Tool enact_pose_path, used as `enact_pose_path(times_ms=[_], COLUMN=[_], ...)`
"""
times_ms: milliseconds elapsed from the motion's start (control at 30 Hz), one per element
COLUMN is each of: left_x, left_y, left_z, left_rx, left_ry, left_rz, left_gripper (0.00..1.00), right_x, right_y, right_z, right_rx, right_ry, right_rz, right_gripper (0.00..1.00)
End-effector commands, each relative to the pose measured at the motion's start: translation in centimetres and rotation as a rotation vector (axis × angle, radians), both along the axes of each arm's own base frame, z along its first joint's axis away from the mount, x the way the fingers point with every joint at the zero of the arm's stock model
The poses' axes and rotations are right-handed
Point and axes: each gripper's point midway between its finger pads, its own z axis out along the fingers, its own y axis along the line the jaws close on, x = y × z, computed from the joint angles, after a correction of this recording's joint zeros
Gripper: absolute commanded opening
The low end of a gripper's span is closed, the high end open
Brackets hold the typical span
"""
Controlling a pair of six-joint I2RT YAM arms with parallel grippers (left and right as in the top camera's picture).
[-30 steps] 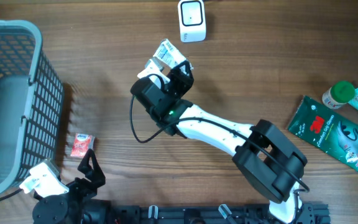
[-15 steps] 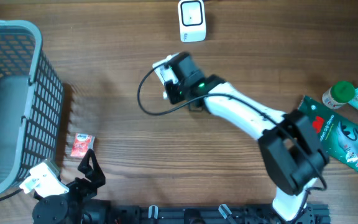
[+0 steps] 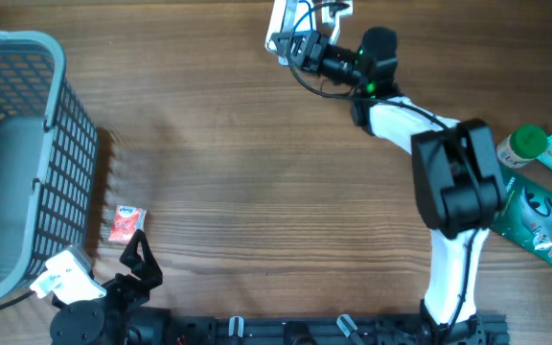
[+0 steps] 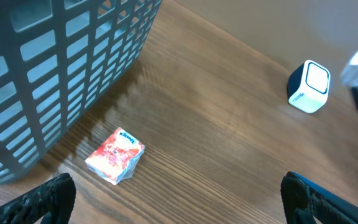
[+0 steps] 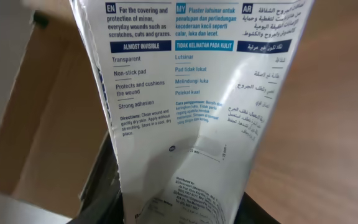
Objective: Scan the item barcode
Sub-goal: 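Lift the white box and hold it under the white scanner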
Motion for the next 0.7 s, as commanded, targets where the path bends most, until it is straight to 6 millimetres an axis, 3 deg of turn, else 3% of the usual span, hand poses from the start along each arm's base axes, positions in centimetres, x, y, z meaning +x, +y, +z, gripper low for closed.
enact_pose_path(times_ms=[0, 200, 333, 400, 467, 600, 633, 667], left_x=[0.0, 0.0, 0.0, 0.0, 0.0, 0.0, 0.0, 0.0], left_y=[-0.1, -0.1, -0.1, -0.1, -0.1, -0.1, -0.1, -0.1], left_z=[0.0, 0.0, 0.0, 0.0, 0.0, 0.0, 0.0, 0.0], left_rx=[-0.011, -0.011, -0.011, -0.011, -0.011, -0.011, -0.011, -0.011], left_ry=[-0.005, -0.005, -0.005, -0.005, -0.005, -0.005, -0.005, -0.005], left_rz=[0.002, 0.002, 0.002, 0.002, 0.002, 0.002, 0.002, 0.002], left_gripper=[1.00, 1.00, 1.00, 1.00, 1.00, 1.00, 1.00, 1.00], right_x=[1.9, 6.2, 6.2, 5.8, 5.5, 4.0, 3.7, 3.9], right_y=[0.2, 1.2, 0.3, -0.2, -0.9, -2.5, -3.4, -5.1], right_z=[-2.0, -4.3, -8.5, -8.7, -7.0, 1.2, 2.5, 2.4], right_rx=[0.065, 0.035, -0.142, -0.182, -0.183, -0.177, -0.233, -0.350], right_ry=[0.099, 0.094, 0.069, 0.043, 0.022, -0.131, -0.151, -0.136], right_rz=[0.004, -0.003, -0.006, 0.022, 0.046, 0.102, 0.080, 0.002], right_gripper=[0.28, 0.28, 0.20, 0.19, 0.17, 0.13, 0.12, 0.12])
